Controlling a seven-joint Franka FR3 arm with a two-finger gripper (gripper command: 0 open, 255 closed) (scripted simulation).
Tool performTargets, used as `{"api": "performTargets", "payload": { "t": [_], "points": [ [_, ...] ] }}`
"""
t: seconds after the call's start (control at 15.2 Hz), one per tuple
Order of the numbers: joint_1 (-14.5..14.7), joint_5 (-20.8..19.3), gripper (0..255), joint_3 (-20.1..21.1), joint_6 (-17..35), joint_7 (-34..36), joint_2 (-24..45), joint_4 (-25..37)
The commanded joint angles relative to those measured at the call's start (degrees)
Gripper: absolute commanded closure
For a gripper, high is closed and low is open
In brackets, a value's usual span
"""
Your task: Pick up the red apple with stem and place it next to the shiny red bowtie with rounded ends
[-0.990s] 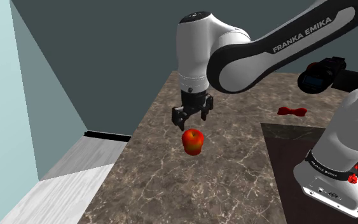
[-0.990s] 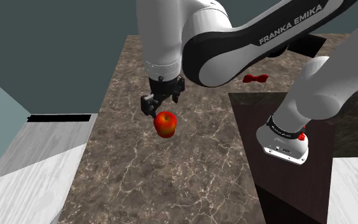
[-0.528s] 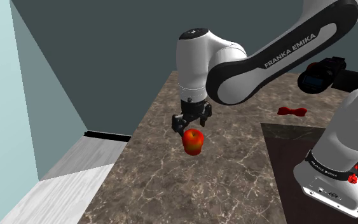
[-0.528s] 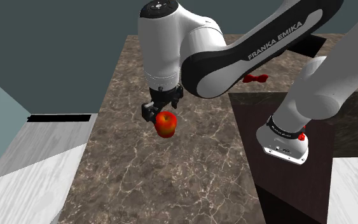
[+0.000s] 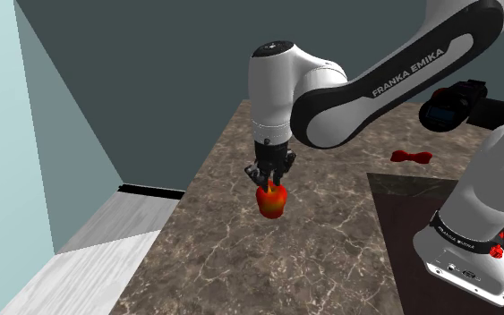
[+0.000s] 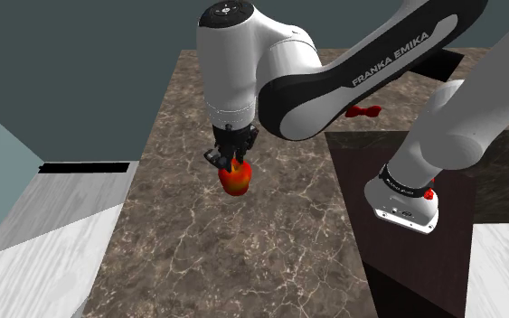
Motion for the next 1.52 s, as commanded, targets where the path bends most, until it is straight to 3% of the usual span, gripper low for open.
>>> {"api": "performTargets", "payload": {
  "t": [0.0, 0.46, 1.45],
  "points": [
    [0.0, 0.0, 255, 0.0, 0.0, 0.0, 0.0, 0.0],
    [0.0, 0.0, 255, 0.0, 0.01, 0.0, 0.0, -0.01],
    [0.49, 2.92, 255, -2.06, -11.89, -3.05, -5.23, 7.46]
  ]
}}
